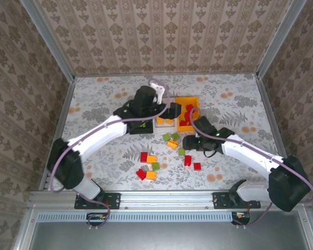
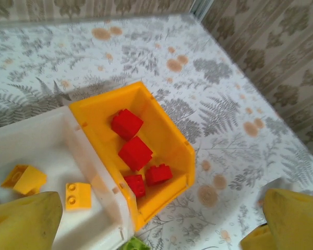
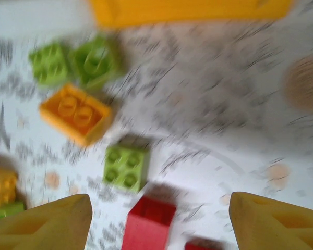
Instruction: Sort the legos into containers by color
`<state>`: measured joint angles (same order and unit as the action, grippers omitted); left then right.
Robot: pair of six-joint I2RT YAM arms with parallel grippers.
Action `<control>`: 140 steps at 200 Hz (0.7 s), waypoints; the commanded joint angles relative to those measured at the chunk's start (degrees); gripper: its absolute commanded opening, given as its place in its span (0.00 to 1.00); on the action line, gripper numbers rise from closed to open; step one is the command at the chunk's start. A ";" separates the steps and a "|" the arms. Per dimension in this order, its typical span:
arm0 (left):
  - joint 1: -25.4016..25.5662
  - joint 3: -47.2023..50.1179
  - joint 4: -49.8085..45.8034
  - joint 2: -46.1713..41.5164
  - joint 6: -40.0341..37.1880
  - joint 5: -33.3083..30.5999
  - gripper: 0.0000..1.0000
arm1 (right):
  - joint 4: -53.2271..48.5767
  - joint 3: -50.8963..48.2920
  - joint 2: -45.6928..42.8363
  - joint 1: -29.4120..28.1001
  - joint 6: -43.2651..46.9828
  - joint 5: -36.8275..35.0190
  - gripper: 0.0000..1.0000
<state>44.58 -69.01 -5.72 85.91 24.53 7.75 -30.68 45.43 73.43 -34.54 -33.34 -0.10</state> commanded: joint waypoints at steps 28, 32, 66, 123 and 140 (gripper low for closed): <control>0.71 20.43 2.34 -17.32 5.53 -8.31 1.00 | -0.27 -2.18 7.98 -7.38 -0.82 -1.29 0.70; 0.69 21.59 2.33 -18.48 5.83 -8.84 1.00 | -0.26 -1.96 8.60 -7.70 -1.00 -1.50 0.70; 0.56 27.91 0.54 -25.41 7.76 -12.30 1.00 | -0.52 -1.29 11.95 -9.10 -1.46 -4.06 0.64; 0.03 33.35 0.38 -31.93 10.53 -17.14 1.00 | -0.28 -1.88 10.65 -9.13 -2.37 -5.76 0.31; -0.15 34.37 0.70 -33.60 10.03 -16.97 1.00 | -1.38 -1.35 7.65 -9.11 -2.00 -6.67 0.26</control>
<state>44.91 -36.29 -5.13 54.76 33.12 -7.14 -30.20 43.75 84.90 -43.40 -34.98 -4.12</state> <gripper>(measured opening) 0.997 0.298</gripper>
